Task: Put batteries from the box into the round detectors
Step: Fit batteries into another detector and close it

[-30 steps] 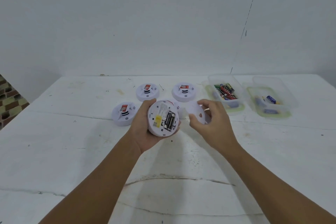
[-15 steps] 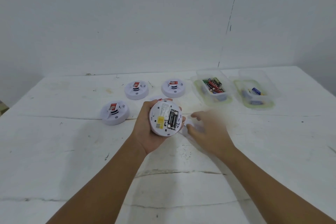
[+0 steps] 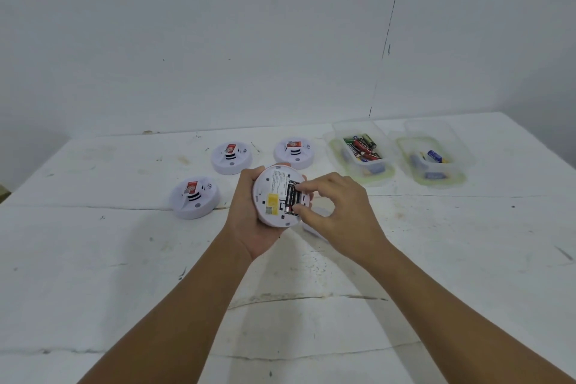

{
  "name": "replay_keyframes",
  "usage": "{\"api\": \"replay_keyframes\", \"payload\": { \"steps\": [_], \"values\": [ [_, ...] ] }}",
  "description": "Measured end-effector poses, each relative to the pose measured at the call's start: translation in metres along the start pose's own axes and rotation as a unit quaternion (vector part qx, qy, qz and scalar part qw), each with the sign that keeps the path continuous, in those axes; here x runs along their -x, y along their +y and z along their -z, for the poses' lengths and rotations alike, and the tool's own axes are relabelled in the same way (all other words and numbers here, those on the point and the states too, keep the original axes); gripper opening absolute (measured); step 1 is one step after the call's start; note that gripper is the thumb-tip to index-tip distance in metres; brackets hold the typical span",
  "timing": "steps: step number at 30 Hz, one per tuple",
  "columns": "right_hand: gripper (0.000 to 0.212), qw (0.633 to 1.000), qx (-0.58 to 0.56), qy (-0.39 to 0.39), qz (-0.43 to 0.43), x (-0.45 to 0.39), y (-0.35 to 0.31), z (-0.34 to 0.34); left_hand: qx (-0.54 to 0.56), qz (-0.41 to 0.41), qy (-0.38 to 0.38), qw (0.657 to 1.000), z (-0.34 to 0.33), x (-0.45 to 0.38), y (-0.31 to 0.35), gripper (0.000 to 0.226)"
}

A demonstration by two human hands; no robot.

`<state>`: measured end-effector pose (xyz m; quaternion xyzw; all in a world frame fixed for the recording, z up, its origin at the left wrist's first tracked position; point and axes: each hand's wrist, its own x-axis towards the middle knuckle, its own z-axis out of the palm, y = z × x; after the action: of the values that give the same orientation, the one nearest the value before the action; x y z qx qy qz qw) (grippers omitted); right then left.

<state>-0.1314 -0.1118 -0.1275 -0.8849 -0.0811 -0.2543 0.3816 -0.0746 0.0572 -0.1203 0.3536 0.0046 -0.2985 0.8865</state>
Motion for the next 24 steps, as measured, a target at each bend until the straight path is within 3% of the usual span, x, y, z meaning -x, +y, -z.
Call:
{"api": "replay_keyframes", "payload": {
  "steps": [4,16,24],
  "values": [
    [0.035,1.0,-0.005,0.006,-0.003,-0.004,-0.004,0.0,0.003,-0.003,-0.001,1.0,-0.002,0.0,0.004,0.035],
    [0.012,0.999,-0.03,0.035,-0.02,-0.018,-0.007,-0.009,0.007,-0.028,-0.009,1.0,-0.007,-0.006,0.01,0.035],
    [0.01,0.998,-0.03,0.0,-0.052,-0.024,-0.008,-0.012,0.002,-0.034,-0.009,0.999,-0.004,-0.013,0.007,0.038]
  ]
}}
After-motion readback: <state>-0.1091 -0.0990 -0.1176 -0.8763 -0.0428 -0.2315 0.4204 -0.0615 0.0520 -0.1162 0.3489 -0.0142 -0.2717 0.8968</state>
